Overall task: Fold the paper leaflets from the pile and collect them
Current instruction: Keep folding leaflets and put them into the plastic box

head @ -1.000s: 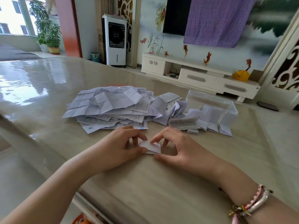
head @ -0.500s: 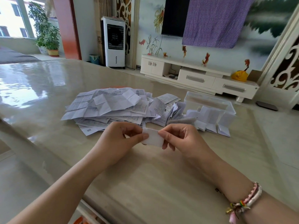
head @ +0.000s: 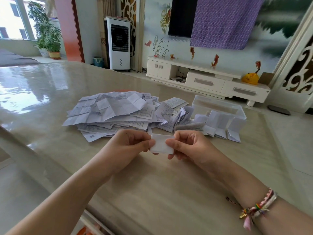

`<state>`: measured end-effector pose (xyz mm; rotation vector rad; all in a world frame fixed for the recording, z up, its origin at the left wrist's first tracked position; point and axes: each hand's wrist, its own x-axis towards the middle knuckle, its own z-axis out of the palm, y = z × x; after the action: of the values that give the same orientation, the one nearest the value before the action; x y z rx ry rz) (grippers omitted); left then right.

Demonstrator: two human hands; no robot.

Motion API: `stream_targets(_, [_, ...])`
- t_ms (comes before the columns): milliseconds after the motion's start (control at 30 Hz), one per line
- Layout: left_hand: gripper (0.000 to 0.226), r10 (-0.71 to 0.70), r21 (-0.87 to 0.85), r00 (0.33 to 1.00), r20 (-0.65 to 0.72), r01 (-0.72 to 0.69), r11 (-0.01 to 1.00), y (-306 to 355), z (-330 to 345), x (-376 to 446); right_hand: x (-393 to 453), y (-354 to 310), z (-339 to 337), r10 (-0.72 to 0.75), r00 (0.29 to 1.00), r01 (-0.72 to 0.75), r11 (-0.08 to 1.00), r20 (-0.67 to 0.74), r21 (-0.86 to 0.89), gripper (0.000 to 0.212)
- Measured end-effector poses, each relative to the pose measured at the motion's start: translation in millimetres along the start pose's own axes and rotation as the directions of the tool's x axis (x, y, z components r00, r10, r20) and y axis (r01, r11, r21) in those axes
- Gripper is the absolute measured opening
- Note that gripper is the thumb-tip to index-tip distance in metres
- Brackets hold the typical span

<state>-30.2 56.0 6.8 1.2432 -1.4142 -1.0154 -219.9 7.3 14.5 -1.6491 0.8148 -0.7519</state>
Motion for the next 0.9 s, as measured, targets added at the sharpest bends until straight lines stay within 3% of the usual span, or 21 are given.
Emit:
stream_targets(233, [0.014,-0.038,-0.023,0.999,0.0,0.038,0.999,1.7,2.0,-0.4,1.7,3.1,0.1,-0.044,0.999,0.043,0.998,-0.029,-0.052,0.025])
stream_targets(367, [0.018,0.009,-0.034,1.0,-0.019,-0.009,0.999,4.3,6.6,-1.5,2.3,4.3,0.2,-0.079,0.997,0.077,0.993,-0.026,-0.087,0.027])
stream_targets(567, [0.015,0.033,-0.098,0.999,-0.043,-0.037,0.994,5.6,7.9,2.0,2.1,3.1,1.3,-0.113,0.993,0.114,0.994,0.016,-0.005,0.029])
stream_targets(700, [0.007,0.014,-0.103,0.994,-0.113,-0.026,0.994,6.6,10.2,5.7,5.8,4.6,0.9,-0.197,0.978,0.189,0.976,-0.071,-0.104,0.032])
stream_targets(767, [0.007,-0.017,-0.099,0.989,-0.148,0.003,0.995,5.9,6.2,10.7,7.0,6.9,2.9,-0.24,0.965,0.223,0.963,-0.103,-0.153,0.024])
stream_targets(833, [0.009,-0.029,-0.055,0.989,-0.144,0.022,0.998,5.5,1.8,14.6,7.4,8.3,4.5,-0.233,0.967,0.219,0.966,-0.099,-0.139,0.003])
stream_targets(900, [0.013,-0.035,0.003,0.99,-0.139,0.036,0.999,3.6,-0.5,18.2,8.0,8.8,4.0,-0.249,0.965,0.236,0.961,-0.08,-0.146,0.013])
